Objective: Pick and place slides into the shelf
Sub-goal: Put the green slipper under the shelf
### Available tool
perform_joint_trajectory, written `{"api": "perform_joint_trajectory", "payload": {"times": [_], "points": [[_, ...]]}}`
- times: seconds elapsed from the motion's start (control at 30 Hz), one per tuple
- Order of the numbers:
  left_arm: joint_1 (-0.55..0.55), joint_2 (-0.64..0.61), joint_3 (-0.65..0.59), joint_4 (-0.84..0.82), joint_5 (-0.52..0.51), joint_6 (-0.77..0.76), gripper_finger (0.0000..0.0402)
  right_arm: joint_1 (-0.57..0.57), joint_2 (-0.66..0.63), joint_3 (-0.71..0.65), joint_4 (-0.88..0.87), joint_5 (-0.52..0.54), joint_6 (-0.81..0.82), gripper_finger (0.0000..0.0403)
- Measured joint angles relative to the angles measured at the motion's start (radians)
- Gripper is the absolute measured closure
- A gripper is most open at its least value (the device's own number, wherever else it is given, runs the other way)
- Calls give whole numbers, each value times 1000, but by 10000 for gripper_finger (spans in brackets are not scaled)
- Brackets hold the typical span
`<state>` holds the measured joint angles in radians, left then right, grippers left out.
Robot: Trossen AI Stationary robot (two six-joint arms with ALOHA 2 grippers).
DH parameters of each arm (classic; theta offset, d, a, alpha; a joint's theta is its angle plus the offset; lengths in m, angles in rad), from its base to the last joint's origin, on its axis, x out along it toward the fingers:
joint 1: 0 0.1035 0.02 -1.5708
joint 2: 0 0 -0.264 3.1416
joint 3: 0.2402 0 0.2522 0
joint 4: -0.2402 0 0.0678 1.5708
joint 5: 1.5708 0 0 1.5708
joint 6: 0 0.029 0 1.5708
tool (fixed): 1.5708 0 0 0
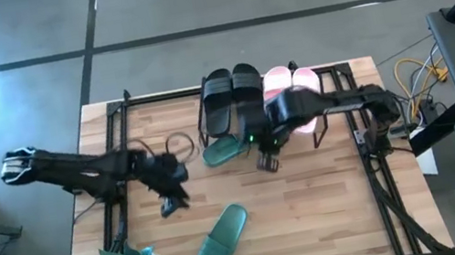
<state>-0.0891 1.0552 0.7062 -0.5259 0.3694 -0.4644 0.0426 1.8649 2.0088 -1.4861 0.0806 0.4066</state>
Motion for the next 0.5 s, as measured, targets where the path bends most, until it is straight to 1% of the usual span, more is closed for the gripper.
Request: {"api": "perform_joint_trajectory", "payload": {"times": [0.07,0.17,0.27,0.4,0.5], "points": [[-80,20,-7,42,-13,-65,238,25,0,-77,69,-53,0,371],[-195,63,-2,81,-70,-131,238,65,-3,-179,217,-132,-15,371],[-292,106,8,129,-86,-232,238,103,-6,-247,348,-208,-17,371],[-409,164,18,216,-88,-309,238,149,-3,-310,510,-245,79,371],[-470,219,28,257,-89,-314,238,184,-3,-353,688,-245,178,371]]}}
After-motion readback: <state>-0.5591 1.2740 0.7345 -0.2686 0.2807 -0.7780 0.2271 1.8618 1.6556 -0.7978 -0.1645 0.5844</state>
